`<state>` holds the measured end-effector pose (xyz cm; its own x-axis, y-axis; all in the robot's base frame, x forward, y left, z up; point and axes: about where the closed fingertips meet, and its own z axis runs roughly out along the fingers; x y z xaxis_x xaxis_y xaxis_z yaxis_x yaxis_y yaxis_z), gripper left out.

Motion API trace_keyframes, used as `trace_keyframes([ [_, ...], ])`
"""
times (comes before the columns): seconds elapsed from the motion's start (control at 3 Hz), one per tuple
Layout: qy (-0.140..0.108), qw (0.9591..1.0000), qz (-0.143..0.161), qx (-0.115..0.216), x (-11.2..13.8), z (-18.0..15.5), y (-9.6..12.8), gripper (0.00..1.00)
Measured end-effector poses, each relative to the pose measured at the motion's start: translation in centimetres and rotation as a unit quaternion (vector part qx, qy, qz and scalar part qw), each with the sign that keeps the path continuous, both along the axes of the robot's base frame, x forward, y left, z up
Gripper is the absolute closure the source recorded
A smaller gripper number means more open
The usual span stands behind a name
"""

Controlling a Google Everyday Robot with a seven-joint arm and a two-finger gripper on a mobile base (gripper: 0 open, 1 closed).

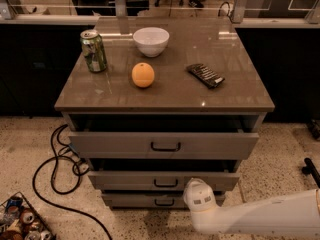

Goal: Close middle drawer

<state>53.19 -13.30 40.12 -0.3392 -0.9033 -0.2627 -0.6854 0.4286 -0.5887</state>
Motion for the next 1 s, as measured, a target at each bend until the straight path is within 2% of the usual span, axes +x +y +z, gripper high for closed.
trace_keyframes([
  [0.33, -0.021, 0.9997, -0.012, -0.003, 1.0, 0.4, -0.2, 1.00],
  [0.67, -0.021, 0.9997, -0.012, -0.003, 1.0, 0.4, -0.2, 1.00],
  [1.0, -0.039, 0.9990, -0.012, -0.018, 2.2, 1.4, -0.4, 1.00],
])
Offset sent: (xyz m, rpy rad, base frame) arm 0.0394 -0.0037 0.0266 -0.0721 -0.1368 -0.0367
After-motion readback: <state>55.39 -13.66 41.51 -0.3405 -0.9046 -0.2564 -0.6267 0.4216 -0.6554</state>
